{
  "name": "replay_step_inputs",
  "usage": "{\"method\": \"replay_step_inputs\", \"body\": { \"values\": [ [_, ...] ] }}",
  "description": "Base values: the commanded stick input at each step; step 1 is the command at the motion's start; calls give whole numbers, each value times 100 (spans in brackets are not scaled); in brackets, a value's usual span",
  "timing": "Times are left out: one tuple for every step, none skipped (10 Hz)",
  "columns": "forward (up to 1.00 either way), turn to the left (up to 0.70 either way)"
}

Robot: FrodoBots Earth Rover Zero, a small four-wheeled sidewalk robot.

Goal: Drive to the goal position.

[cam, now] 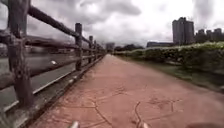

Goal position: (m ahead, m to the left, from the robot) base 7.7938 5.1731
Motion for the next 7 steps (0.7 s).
{"method": "replay_step_inputs", "body": {
  "values": [
    [100, 0],
    [100, 0],
    [100, 0],
    [100, 0],
    [100, 0],
    [100, 0],
    [100, 0]
  ]
}}
